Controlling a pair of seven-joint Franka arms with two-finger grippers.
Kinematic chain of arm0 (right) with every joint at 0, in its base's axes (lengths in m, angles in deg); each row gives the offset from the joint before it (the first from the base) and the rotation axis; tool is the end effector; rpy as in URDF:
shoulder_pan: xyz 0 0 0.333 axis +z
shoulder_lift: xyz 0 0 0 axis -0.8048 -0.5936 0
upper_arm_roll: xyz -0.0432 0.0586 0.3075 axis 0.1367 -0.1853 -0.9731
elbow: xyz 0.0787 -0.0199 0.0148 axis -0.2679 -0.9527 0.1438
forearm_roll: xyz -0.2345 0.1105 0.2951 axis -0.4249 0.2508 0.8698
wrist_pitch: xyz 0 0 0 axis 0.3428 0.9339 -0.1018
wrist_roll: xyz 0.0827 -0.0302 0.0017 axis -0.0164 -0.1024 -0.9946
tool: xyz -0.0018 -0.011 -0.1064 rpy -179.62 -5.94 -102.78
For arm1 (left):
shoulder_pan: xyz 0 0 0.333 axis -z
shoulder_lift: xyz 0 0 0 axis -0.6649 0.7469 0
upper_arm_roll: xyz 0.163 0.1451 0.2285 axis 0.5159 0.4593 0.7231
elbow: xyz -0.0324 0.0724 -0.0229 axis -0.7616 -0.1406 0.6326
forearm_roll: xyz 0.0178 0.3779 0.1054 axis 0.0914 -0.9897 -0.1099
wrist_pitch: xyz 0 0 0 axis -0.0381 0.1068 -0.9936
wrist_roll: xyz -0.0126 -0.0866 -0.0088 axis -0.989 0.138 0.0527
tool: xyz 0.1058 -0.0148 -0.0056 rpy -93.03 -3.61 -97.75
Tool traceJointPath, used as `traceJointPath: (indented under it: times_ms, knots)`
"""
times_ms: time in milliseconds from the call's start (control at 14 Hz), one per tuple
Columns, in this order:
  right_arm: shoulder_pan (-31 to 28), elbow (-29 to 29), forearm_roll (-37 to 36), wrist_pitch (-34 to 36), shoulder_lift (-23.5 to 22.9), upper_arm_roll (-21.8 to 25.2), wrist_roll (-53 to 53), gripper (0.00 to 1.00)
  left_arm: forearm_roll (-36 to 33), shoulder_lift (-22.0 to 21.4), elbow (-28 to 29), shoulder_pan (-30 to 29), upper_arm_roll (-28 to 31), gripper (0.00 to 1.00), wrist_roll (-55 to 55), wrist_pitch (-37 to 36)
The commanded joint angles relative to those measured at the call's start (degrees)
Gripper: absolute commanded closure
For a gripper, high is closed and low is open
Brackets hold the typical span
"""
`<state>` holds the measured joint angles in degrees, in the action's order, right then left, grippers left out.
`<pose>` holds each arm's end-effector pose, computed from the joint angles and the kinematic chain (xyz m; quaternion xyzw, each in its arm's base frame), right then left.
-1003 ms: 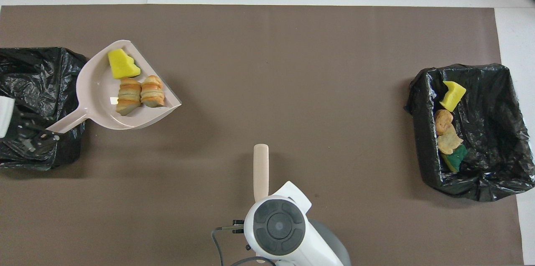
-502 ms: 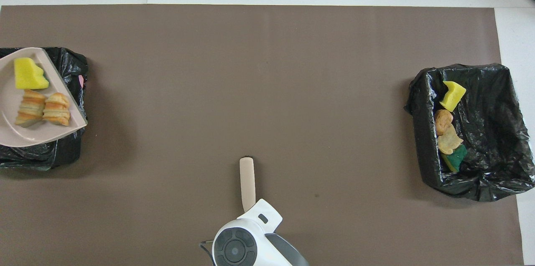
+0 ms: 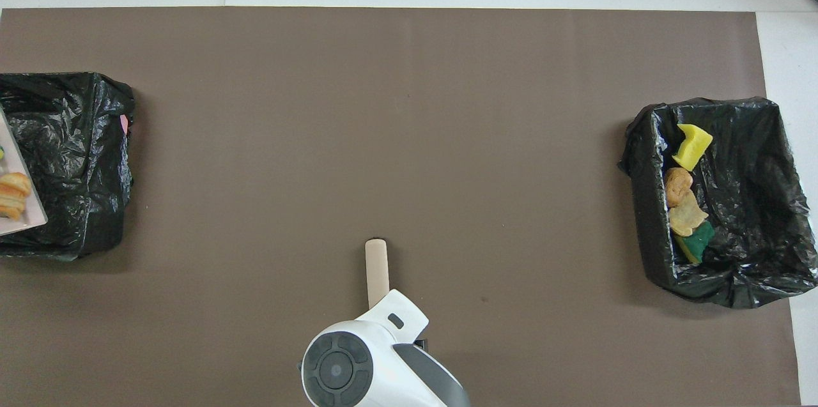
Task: Sweep and dump trash in bin
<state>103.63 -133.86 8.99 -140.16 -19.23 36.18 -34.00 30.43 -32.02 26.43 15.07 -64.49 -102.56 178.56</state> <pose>0.3339 0.4419 0.3868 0.9959 0.0178 -0.0780 0.0430 0.5408 0.3271 0.5515 -0.8103 0.5545 0.1513 0.1145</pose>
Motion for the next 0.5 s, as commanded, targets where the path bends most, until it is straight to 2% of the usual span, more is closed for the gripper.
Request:
traceJointPath:
  times_ms: [0, 215, 430]
  knots:
    - [-5.9, 5.62, -1.05, 6.86, 0.11, -0.26, -7.66, 0.0, -6.71, 0.73, -2.39, 3.55, -0.7, 1.0, -0.78, -3.67]
    - [-12.13, 10.37, -1.05, 14.16, 1.16, 0.35, -18.73, 0.0, -13.74, 0.73, -1.86, 8.84, -0.7, 1.0, -0.51, -4.2]
    - [-18.73, 13.54, -1.57, 18.39, 1.69, 0.7, -29.64, 0.0, -16.92, 0.73, -1.77, 9.55, -0.7, 1.0, -0.51, -4.2]
